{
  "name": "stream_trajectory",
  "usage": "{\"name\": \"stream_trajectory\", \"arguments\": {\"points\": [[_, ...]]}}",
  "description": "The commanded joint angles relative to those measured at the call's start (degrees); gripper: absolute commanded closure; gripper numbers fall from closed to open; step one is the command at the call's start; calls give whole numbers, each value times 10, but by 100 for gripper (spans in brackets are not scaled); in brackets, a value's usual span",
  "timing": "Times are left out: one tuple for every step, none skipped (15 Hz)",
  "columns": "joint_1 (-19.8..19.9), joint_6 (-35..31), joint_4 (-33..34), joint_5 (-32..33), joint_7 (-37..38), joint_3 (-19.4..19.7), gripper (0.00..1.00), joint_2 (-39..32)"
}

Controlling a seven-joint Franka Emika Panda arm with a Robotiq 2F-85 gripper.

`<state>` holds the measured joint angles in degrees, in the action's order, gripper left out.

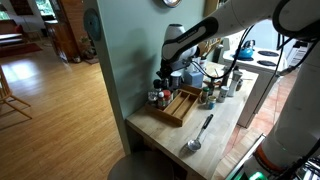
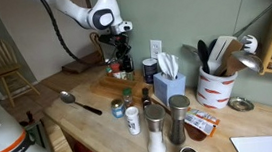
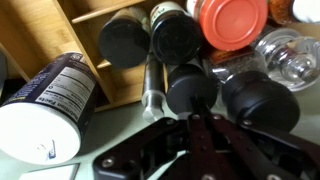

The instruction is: Pick up the silver long object and put it behind the spice bottle with a black lid in the wooden tray

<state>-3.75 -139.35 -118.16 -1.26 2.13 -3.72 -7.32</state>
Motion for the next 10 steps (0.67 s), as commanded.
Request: {"name": "stream_trajectory", "arguments": {"points": [[-1, 0, -8, 2, -12, -1, 100, 27], [0, 3, -7, 0, -13, -1, 100, 33], [0, 13, -5, 1, -9, 0, 100, 39], [1, 27, -2, 1, -4, 1, 100, 44], [3, 52, 2, 3, 4, 4, 100, 50], [5, 83, 7, 2, 8, 6, 100, 56], [8, 108, 8, -1, 9, 8, 100, 65], [11, 134, 8, -1, 7, 11, 100, 76], [13, 166, 9, -9, -7, 13, 100, 86], [16, 192, 6, 3, 7, 17, 74, 101]]}}
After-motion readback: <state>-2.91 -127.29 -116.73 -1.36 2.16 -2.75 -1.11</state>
